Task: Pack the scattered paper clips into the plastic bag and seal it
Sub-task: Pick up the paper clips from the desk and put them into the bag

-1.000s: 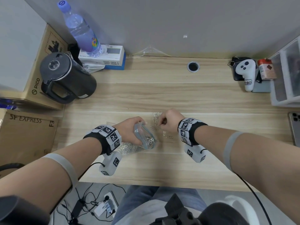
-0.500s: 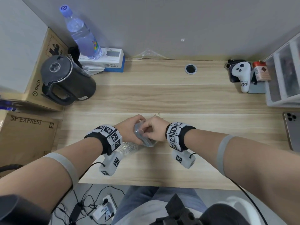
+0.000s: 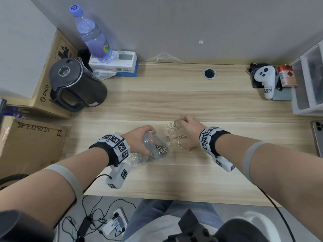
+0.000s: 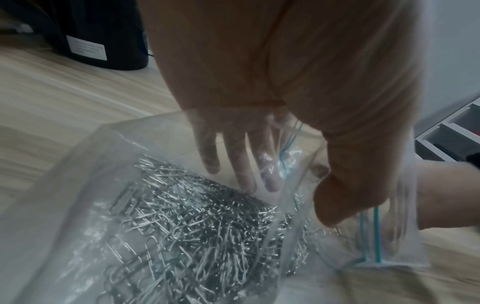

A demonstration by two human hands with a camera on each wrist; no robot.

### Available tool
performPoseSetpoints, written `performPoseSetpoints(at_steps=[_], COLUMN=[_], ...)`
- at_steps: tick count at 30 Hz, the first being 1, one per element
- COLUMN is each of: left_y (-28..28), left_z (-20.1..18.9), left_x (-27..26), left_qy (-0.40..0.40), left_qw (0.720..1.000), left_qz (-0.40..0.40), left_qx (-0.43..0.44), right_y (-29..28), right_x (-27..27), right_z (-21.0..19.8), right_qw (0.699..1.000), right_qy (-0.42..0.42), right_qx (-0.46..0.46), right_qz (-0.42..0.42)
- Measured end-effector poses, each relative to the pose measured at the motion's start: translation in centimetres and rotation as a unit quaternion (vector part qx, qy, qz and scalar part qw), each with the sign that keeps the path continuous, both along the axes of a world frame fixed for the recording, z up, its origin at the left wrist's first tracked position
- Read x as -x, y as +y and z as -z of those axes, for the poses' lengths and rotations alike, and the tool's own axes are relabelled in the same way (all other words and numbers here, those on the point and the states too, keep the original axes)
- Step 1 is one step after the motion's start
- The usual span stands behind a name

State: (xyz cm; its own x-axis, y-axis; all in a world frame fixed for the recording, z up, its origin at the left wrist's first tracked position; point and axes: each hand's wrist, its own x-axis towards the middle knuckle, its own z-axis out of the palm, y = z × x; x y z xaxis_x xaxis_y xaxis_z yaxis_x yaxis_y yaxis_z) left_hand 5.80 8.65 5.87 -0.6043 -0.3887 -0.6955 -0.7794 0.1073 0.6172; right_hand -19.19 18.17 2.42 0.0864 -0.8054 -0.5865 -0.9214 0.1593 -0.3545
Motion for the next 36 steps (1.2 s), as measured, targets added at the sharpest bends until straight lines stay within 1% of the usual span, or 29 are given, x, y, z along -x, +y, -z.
performPoseSetpoints(at_steps=[4,7,10,12,13,15,17,19,24,27,29,33,36], left_y=[-0.1,-0.2,-0.2,-0.4,-0.4,-0.3,-0.5,-0.7,-1.1,-1.0,-1.0,-1.2,-1.4], left_z=[0.3,0.9,0.5,0.6,0.6,0.3,1.3,1.7,2.0,1.6,1.2,1.3,1.3], left_x=[-0.1,-0.3,0.0,0.0,0.0,0.0,-0.5,-0.7,-1.0,-0.9,-0.8,-1.0,-1.1], left_qy=[-0.008,-0.015,-0.018,-0.041,-0.044,-0.027,-0.022,-0.017,0.004,0.027,0.032,0.039,0.049], left_qw=[1.0,1.0,1.0,0.998,0.998,1.0,1.0,1.0,0.999,0.998,0.999,0.998,0.997], left_qz=[0.003,-0.001,0.005,0.021,0.019,0.001,-0.017,-0.018,-0.031,-0.037,-0.031,-0.036,-0.035], left_qx=[0.002,-0.001,-0.001,0.03,0.027,-0.01,-0.014,-0.018,-0.024,-0.032,-0.032,-0.04,-0.046], right_y=[-0.3,-1.0,-1.6,-1.8,-1.9,-1.9,-2.0,-2.1,-2.4,-2.5,-2.6,-3.0,-3.2], right_x=[-1.1,-1.6,-1.8,-2.0,-2.1,-2.3,-2.4,-2.5,-3.0,-3.7,-4.1,-4.2,-4.2], right_z=[0.3,0.8,1.2,1.2,1.2,1.2,1.1,1.0,0.7,0.7,0.7,0.5,0.3], right_qw=[0.999,0.997,0.993,0.991,0.991,0.989,0.987,0.988,0.995,0.997,0.998,0.997,0.996], right_qy=[-0.042,-0.061,-0.075,-0.083,-0.085,-0.087,-0.092,-0.089,-0.045,-0.023,-0.022,-0.046,-0.044], right_qx=[0.004,0.012,0.021,0.024,0.027,0.045,0.06,0.068,0.072,0.067,0.058,0.059,0.071], right_qz=[0.034,0.051,0.084,0.098,0.101,0.108,0.115,0.108,0.059,0.012,-0.013,-0.026,-0.036])
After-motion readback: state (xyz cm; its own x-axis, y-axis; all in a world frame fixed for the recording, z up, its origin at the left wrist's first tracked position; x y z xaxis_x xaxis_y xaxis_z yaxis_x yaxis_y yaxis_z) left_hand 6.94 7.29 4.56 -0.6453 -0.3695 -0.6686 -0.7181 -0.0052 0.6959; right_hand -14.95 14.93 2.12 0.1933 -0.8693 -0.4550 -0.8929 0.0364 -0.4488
